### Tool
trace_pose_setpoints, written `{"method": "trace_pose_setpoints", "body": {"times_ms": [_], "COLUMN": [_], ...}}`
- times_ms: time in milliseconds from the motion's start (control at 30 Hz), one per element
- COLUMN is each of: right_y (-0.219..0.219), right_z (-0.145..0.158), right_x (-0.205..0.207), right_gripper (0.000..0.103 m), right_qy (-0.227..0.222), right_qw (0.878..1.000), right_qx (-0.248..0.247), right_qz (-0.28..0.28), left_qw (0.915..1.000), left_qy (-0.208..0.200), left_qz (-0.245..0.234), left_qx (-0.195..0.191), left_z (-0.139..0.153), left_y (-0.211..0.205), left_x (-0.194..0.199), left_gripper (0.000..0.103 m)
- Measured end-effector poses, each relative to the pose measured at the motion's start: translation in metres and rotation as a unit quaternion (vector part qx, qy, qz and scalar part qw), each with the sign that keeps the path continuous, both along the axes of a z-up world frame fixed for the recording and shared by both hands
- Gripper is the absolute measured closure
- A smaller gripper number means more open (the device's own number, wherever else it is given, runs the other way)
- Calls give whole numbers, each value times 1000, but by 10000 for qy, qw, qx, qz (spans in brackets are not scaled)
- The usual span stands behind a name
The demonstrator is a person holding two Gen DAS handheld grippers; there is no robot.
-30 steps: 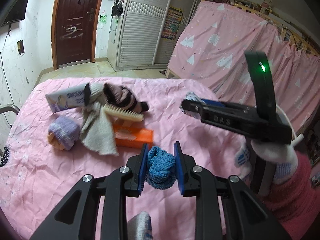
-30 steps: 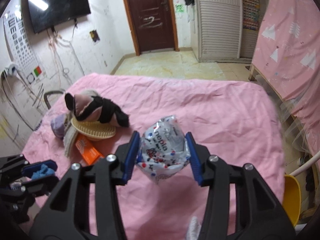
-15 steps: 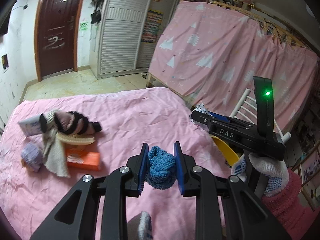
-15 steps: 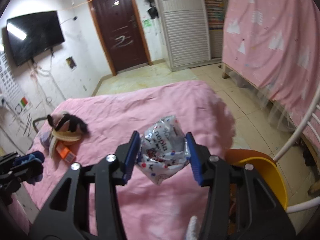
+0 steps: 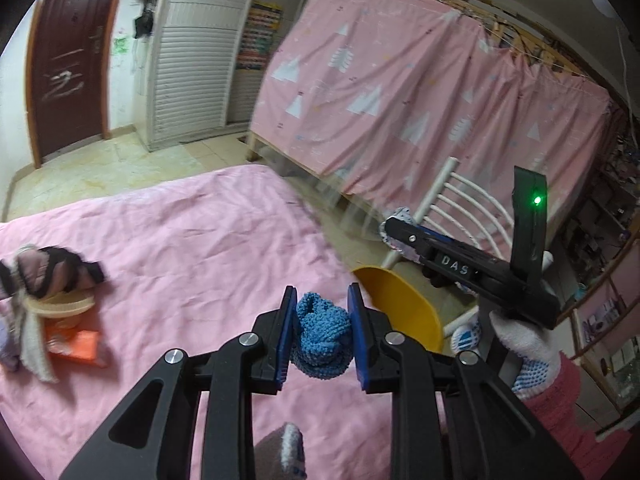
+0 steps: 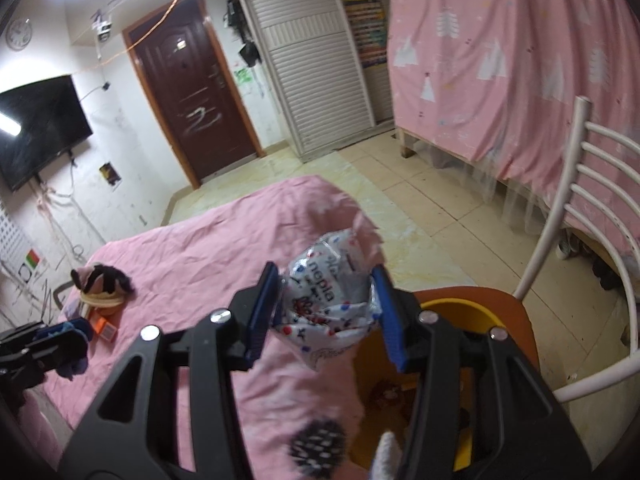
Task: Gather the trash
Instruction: 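Carry blue sock and white wrapper to the yellow bucket and open both tools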
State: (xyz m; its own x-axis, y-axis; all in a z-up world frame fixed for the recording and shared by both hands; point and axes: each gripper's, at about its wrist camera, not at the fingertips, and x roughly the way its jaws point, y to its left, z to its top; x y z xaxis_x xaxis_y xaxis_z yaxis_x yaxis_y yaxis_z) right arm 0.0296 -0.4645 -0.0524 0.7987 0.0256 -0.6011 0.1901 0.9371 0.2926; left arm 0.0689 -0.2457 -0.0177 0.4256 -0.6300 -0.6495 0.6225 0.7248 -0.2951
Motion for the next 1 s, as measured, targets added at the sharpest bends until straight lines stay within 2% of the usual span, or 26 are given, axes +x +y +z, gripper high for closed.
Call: {"method": "trace_pose_setpoints", "body": {"times_ms": [333, 467, 833, 867, 933, 1000], "right_y": [-49, -68, -113, -115, -117, -118], "right_z": [-20, -30, -42, -42, -43, -42], "right_x": [-25, -36, -60, -61, -62, -64], "right_gripper": [55, 36, 36, 35, 28, 25], "right_qy": [100, 142, -1, -4, -8, -46], "right_qw": [9986, 9968, 9888, 9885, 9879, 9870], "right_qx": [203, 419, 796, 815, 858, 898], "right_qz": [-478, -664, -1264, -1276, -1292, -1329], "left_qw": [9979, 9963, 9941, 9939, 9932, 9931], "left_qy": [158, 223, 284, 295, 369, 399], "left_qz": [-631, -816, -944, -947, -992, -999], "left_qx": [80, 157, 454, 488, 485, 461], "left_z": [-9, -14, -32, -34, -38, -39], "left_y": [-79, -111, -172, -176, -181, -183], "left_x": [3, 6, 14, 14, 16, 16], "left_gripper": [87, 87, 85, 82, 72, 51]}}
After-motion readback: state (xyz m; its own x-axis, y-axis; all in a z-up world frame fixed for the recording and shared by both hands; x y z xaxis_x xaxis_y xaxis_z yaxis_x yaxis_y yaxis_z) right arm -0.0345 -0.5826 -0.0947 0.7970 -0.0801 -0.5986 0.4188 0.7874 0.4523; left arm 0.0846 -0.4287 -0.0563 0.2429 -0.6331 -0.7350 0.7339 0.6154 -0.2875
